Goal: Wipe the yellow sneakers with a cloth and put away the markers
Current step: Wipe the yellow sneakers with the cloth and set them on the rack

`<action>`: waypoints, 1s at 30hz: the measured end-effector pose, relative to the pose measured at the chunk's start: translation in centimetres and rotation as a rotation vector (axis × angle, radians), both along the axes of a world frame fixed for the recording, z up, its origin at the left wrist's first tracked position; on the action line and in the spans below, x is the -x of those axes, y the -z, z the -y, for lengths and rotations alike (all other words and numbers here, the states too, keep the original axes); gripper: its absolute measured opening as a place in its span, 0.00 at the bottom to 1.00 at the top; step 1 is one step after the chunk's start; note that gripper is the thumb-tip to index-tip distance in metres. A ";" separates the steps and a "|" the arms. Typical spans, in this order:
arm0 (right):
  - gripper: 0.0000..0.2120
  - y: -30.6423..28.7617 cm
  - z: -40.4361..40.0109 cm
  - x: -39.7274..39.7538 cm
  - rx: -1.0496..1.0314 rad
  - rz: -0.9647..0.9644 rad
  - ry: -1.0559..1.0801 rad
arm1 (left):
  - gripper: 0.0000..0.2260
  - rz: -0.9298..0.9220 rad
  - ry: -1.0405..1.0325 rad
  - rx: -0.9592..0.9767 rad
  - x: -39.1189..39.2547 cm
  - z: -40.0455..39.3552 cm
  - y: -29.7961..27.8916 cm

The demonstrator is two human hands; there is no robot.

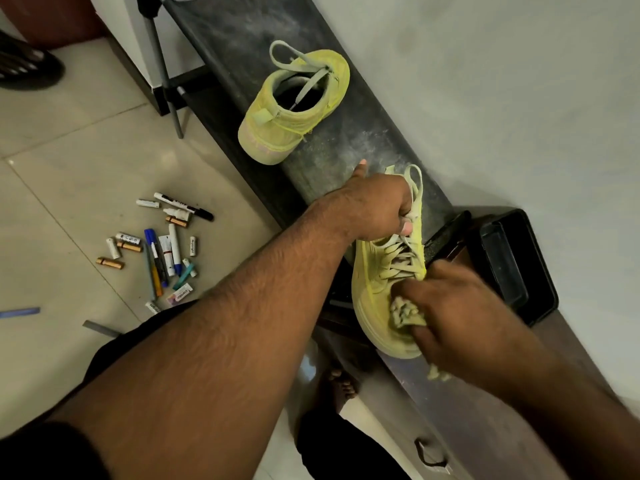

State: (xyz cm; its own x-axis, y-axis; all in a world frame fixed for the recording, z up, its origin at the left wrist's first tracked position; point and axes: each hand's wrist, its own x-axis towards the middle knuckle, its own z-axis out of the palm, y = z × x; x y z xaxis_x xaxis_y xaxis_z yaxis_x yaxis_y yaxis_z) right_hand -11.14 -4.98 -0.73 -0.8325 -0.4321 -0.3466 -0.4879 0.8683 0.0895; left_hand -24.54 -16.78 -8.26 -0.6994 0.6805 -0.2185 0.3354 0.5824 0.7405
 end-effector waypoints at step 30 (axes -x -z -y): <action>0.14 -0.7 2.1 -1.1 -0.059 0.256 0.159 | 0.18 0.007 -0.018 0.024 -0.1 0.4 -0.7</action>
